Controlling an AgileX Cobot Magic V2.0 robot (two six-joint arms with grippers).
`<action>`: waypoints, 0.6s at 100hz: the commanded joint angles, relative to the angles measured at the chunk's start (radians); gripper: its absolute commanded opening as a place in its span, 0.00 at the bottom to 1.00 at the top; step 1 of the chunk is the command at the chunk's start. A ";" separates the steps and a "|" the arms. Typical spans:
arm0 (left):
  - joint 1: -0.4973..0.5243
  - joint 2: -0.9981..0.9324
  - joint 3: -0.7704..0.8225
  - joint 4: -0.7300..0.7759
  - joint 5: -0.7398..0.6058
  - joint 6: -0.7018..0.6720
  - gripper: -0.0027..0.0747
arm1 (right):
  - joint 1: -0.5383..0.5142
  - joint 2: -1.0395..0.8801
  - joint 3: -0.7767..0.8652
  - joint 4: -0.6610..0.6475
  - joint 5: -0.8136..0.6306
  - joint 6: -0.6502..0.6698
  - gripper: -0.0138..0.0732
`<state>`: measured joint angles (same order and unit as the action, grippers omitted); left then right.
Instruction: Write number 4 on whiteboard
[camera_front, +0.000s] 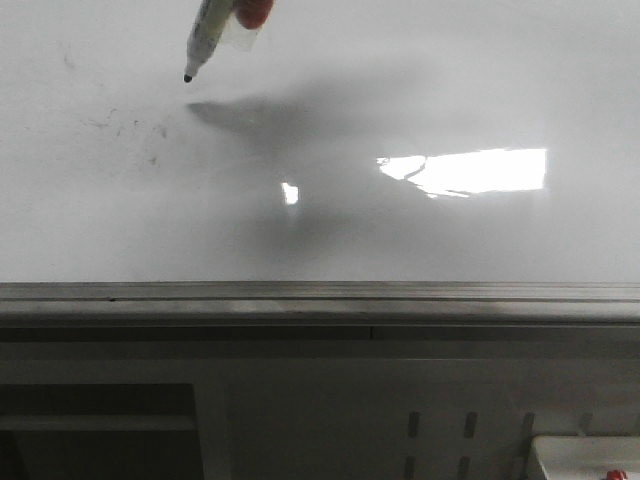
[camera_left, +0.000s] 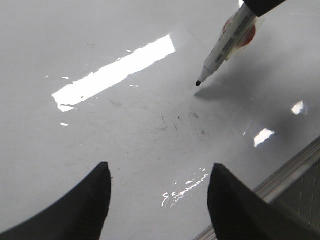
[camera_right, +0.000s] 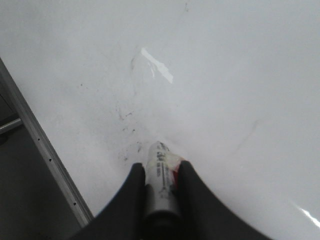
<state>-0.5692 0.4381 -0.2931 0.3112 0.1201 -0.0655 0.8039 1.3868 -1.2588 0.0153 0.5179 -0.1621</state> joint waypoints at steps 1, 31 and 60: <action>0.004 0.004 -0.029 -0.012 -0.085 -0.011 0.53 | -0.007 -0.012 -0.038 -0.015 -0.071 0.004 0.08; 0.004 0.004 -0.029 -0.012 -0.085 -0.011 0.53 | 0.000 0.016 -0.011 0.005 -0.067 0.005 0.08; 0.004 0.004 -0.029 -0.012 -0.085 -0.011 0.53 | 0.056 0.016 0.095 0.052 -0.110 0.005 0.08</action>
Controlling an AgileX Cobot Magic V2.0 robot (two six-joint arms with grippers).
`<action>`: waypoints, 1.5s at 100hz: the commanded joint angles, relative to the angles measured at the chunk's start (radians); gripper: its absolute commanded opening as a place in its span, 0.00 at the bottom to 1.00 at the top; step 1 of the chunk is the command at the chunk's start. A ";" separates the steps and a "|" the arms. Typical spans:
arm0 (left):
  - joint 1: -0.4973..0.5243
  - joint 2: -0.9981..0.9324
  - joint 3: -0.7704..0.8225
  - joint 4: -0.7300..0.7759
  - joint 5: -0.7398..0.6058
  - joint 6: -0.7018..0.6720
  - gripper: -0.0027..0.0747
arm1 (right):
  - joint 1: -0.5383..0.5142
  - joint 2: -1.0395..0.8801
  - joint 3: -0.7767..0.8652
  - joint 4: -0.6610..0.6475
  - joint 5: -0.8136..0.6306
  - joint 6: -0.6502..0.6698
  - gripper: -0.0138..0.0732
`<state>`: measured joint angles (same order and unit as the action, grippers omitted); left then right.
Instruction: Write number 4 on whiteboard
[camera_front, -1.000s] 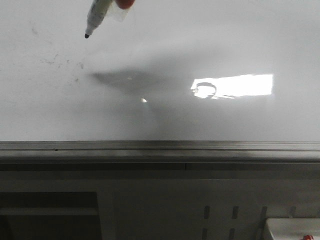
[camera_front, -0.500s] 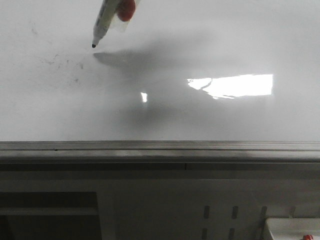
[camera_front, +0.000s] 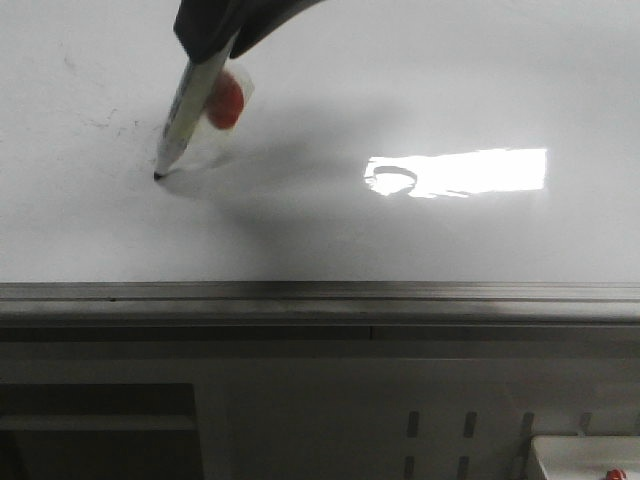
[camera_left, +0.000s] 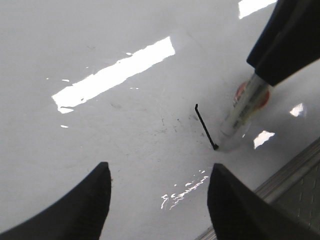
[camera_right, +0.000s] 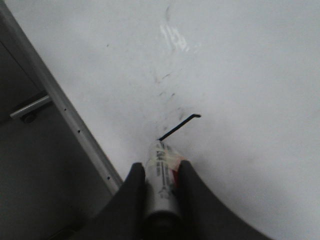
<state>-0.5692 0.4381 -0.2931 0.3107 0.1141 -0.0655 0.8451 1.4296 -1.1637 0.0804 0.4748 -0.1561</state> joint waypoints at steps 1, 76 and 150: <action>0.004 0.004 -0.029 -0.011 -0.079 -0.011 0.53 | 0.017 -0.027 0.000 -0.013 -0.067 -0.001 0.08; 0.004 0.004 -0.029 -0.011 -0.077 -0.011 0.53 | -0.127 -0.170 0.102 -0.057 0.030 0.021 0.09; 0.004 0.004 -0.029 -0.011 -0.077 -0.011 0.53 | -0.055 -0.098 -0.074 -0.095 -0.012 0.024 0.09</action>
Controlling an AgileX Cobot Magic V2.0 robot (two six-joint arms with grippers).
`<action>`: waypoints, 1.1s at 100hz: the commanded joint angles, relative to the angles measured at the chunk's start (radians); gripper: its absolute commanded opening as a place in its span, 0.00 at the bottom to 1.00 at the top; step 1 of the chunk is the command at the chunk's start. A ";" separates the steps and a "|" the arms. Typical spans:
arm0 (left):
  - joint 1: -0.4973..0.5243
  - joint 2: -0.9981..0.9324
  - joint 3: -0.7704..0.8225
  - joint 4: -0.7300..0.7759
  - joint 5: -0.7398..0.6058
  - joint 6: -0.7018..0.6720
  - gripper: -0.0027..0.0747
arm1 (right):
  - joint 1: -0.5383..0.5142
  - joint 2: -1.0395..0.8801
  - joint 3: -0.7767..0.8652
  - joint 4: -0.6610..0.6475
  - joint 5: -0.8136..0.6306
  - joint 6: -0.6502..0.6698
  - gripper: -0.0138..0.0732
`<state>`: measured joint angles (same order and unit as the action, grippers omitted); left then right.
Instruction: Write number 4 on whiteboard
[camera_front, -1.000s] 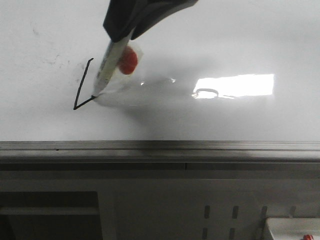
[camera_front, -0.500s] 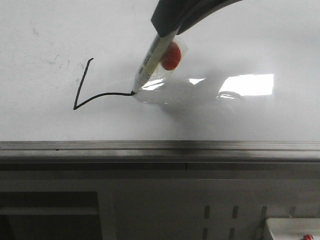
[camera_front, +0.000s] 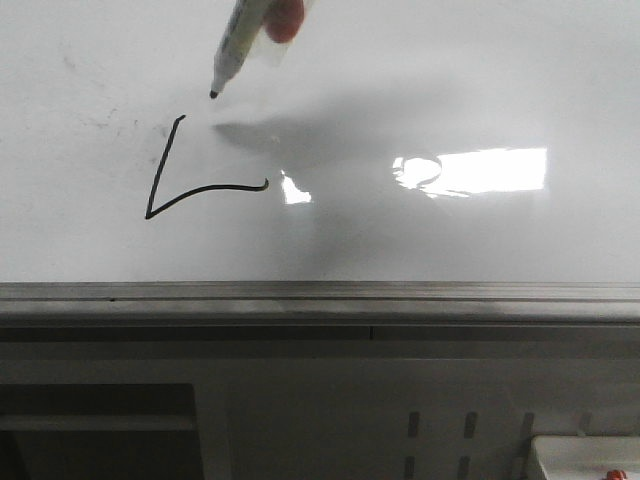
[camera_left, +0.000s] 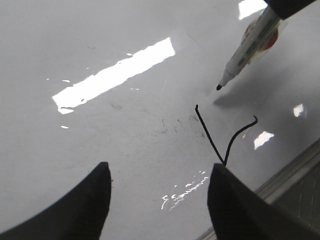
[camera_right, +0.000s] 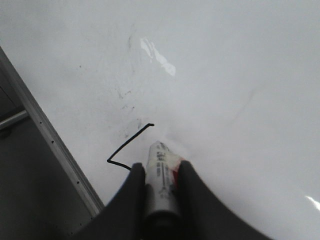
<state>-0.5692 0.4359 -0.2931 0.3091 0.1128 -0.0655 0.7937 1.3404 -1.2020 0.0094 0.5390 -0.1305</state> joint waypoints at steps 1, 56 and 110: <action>0.004 0.006 -0.029 -0.010 -0.076 -0.011 0.53 | -0.004 -0.007 -0.035 -0.024 -0.078 -0.002 0.09; 0.004 0.006 -0.029 -0.010 -0.076 -0.011 0.53 | 0.009 0.010 0.054 0.060 -0.012 -0.002 0.09; -0.069 0.032 -0.029 -0.007 -0.139 -0.011 0.53 | 0.142 -0.021 0.045 0.095 0.003 -0.002 0.08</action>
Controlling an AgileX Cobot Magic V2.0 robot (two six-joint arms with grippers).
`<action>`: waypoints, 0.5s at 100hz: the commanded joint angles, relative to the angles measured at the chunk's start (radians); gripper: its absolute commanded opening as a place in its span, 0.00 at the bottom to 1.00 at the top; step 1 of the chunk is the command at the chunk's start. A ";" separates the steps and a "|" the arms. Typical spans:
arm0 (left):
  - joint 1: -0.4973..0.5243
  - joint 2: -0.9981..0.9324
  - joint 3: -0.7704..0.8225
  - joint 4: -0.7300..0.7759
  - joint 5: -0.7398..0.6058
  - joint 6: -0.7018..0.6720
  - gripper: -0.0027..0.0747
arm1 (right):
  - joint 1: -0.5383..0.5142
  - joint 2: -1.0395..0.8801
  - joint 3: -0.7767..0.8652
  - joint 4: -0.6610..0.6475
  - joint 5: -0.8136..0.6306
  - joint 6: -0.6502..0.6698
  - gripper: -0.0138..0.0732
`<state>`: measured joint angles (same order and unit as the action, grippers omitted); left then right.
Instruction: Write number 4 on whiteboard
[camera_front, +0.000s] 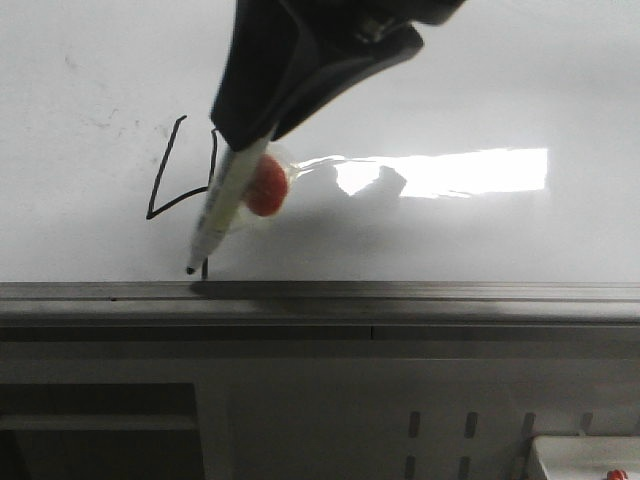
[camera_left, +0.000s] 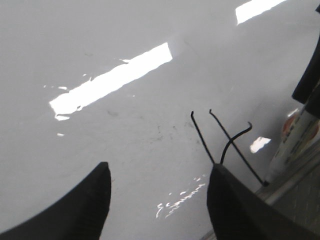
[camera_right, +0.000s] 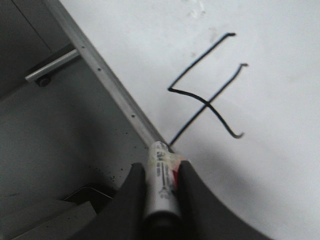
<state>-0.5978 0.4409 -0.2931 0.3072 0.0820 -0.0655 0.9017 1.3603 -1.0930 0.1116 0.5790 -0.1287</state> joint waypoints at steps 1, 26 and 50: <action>-0.050 0.030 -0.029 -0.005 -0.110 -0.011 0.53 | 0.040 -0.041 -0.066 -0.007 -0.037 -0.004 0.08; -0.221 0.183 -0.029 0.105 -0.297 -0.011 0.53 | 0.087 -0.041 -0.115 -0.039 -0.032 -0.004 0.08; -0.223 0.366 -0.031 0.107 -0.381 -0.011 0.53 | 0.102 -0.041 -0.123 -0.040 -0.010 -0.004 0.08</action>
<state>-0.8216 0.7548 -0.2931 0.4204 -0.1955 -0.0655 0.9979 1.3538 -1.1795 0.0783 0.6125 -0.1307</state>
